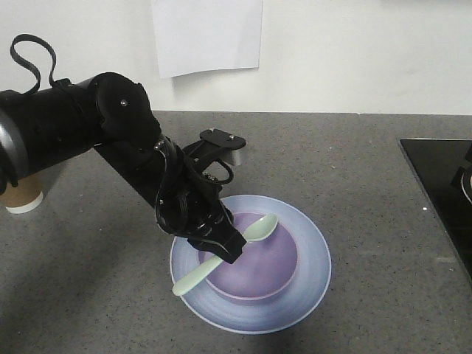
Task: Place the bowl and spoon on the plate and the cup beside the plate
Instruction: 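Lower the spoon into the bowl and open the left gripper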
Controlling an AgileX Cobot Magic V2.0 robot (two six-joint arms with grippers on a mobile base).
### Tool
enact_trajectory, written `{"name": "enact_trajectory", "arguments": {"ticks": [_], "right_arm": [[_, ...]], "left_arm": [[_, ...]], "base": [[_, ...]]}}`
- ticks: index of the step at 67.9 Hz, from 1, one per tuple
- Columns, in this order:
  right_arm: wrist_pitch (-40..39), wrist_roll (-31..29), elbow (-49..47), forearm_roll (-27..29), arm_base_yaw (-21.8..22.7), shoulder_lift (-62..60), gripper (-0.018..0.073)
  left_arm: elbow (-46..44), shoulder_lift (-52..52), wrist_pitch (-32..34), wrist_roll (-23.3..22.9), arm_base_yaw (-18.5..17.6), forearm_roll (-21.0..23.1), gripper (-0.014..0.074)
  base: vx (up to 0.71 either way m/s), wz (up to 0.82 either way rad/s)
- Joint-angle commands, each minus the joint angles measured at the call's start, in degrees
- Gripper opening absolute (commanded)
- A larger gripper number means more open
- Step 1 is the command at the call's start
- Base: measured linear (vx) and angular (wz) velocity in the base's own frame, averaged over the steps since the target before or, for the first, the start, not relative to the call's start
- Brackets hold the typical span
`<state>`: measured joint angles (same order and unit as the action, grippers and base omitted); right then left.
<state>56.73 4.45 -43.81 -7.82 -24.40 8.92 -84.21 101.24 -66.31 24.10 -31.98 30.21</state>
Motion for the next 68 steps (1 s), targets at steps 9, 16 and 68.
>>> {"name": "enact_trajectory", "arguments": {"ticks": [9, 16, 68], "right_arm": [[-3.7, -0.2, -1.1, -1.2, 0.3, 1.5, -0.0006], [-3.7, -0.2, -1.1, -1.2, 0.3, 1.5, -0.0006], [-3.8, -0.1, -1.1, -1.0, 0.3, 1.5, -0.0006]], "left_arm": [[-1.4, -2.7, 1.0, -0.3, -0.3, 2.6, 0.0179], [-1.4, -2.7, 1.0, -0.3, -0.3, 2.6, 0.026], [-17.3, -12.5, -5.4, -16.2, -0.2, -32.7, 0.037]], "base": [[0.0, 0.0], [0.0, 0.0], [0.0, 0.0]]}}
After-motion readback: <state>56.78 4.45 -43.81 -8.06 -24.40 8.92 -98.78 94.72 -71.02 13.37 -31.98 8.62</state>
